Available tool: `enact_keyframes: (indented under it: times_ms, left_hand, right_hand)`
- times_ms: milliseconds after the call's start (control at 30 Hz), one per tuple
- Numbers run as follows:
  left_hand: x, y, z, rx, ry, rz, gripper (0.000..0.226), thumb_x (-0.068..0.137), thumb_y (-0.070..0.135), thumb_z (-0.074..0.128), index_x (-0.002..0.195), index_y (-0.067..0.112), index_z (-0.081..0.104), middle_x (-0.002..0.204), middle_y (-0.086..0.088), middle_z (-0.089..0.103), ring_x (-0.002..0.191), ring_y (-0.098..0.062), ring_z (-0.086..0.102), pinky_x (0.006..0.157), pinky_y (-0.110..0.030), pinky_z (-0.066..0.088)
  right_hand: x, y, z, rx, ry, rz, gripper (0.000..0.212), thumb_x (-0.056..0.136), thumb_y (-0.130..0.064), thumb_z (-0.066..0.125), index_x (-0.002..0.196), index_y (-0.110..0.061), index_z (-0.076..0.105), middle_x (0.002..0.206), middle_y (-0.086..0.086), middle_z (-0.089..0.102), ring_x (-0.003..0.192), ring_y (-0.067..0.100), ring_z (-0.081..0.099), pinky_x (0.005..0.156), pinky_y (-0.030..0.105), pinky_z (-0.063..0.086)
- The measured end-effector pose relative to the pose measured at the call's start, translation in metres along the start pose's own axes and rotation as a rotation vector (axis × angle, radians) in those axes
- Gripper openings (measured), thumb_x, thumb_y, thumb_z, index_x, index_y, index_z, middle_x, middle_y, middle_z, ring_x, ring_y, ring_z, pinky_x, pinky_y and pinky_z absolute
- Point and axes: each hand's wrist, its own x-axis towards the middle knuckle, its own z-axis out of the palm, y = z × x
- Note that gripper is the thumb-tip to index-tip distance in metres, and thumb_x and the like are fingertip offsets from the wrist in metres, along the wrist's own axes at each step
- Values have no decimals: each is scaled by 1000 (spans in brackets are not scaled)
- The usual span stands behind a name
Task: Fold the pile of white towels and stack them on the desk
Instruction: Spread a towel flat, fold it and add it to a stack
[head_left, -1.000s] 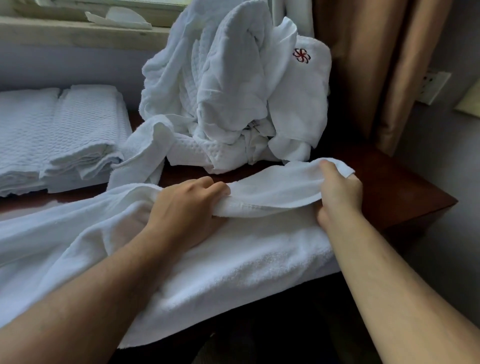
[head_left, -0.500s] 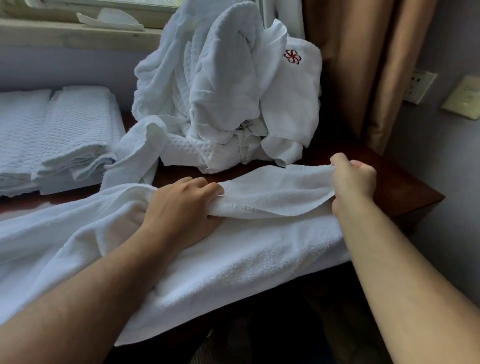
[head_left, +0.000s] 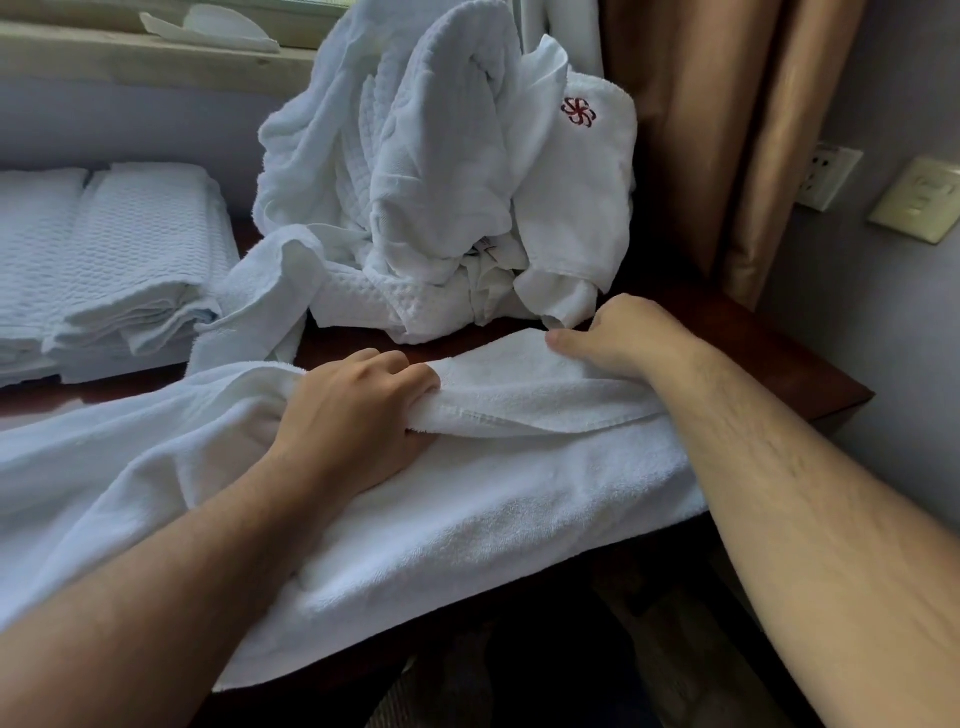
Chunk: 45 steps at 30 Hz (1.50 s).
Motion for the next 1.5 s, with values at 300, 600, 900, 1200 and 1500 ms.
enact_keyframes:
  times_ms: [300,600,900,1200,1500]
  left_hand:
    - [0,-1,1,-29,9,-2,30,70,40,81,94,22,74,78,4,64,71,-26,62,53,-31,46]
    - [0,-1,-2,-34,-9,8,26,73,27,83,97,21,76,82,-1,65,72,-29,61,55,-34,45]
    - [0,1,-6,-49,-64,0,29,71,20,81,100,18,76,82,-3,65,73,-30,62,56,-35,45]
    - [-2,1,-16,-213,59,-50,37,87,36,47,103,16,72,89,-2,66,80,-31,64,61,-33,45]
    - [-6,-17,-23,-167,-134,124,39,79,41,50,105,25,75,88,4,62,75,-26,63,56,-29,43]
  right_hand:
    - [2,11,-12,376,-319,167,37,76,-50,82,91,-16,77,86,3,79,83,22,75,78,36,60]
    - [23,26,-8,787,-4,289,32,91,-43,66,95,-11,71,99,8,72,83,25,69,79,40,59]
    - [6,44,-12,559,-178,174,41,82,-57,69,102,-22,75,101,-1,74,99,19,69,76,35,53]
    - [0,48,-15,868,-141,302,22,96,-23,66,99,-2,71,87,13,78,74,27,77,60,36,62]
    - [-4,40,21,298,177,29,35,100,-38,51,72,-16,51,71,-1,54,63,20,49,53,31,35]
